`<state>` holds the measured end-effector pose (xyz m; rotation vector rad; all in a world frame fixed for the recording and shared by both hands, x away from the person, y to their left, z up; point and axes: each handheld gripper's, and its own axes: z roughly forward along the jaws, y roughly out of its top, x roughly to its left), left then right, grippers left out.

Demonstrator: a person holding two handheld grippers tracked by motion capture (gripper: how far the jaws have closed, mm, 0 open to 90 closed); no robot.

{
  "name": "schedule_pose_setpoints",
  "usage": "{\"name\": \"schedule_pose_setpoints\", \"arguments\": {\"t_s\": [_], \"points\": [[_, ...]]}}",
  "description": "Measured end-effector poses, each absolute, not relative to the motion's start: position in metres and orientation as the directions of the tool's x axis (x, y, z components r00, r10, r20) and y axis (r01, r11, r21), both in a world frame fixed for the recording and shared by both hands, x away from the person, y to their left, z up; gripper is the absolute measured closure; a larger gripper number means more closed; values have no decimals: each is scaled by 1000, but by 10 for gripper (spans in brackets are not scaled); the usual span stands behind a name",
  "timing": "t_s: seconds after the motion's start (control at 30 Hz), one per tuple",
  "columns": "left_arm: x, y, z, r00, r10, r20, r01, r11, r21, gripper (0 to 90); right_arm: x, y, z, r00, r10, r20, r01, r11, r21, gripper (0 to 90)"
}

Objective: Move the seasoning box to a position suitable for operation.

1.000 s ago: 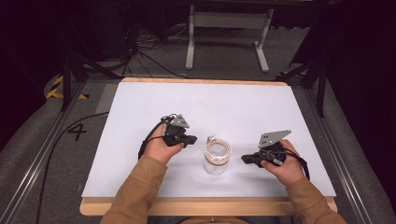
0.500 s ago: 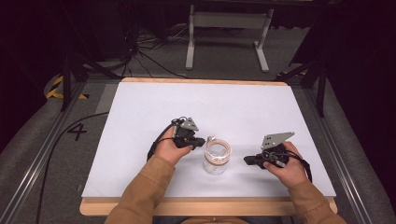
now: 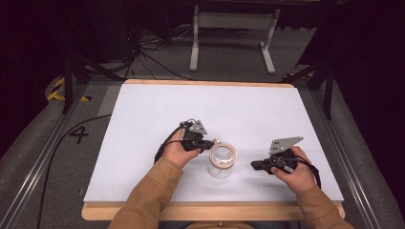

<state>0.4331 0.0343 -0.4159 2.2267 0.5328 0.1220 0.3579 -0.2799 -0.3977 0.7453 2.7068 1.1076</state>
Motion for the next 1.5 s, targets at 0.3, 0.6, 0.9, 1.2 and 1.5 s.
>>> {"name": "schedule_pose_setpoints", "arguments": {"t_s": [0.3,0.6,0.9,1.2,1.5], "points": [[441,24,-417,920,385,-77,304,-575,760,866,351,-284,-398,-864,498,71,405,606,685,900],[449,13,-416,933,345,-101,295,-572,765,900,342,-298,-399,-843,533,73,431,588,685,899],[450,24,-405,914,384,-130,339,-549,764,897,340,-300,-399,-839,540,69,433,584,687,897],[436,37,-370,918,361,-167,317,-409,856,897,341,-298,-398,-842,536,65,425,583,692,899],[427,23,-361,933,301,-196,292,-320,901,897,339,-297,-397,-844,533,63,419,580,698,899]]}}
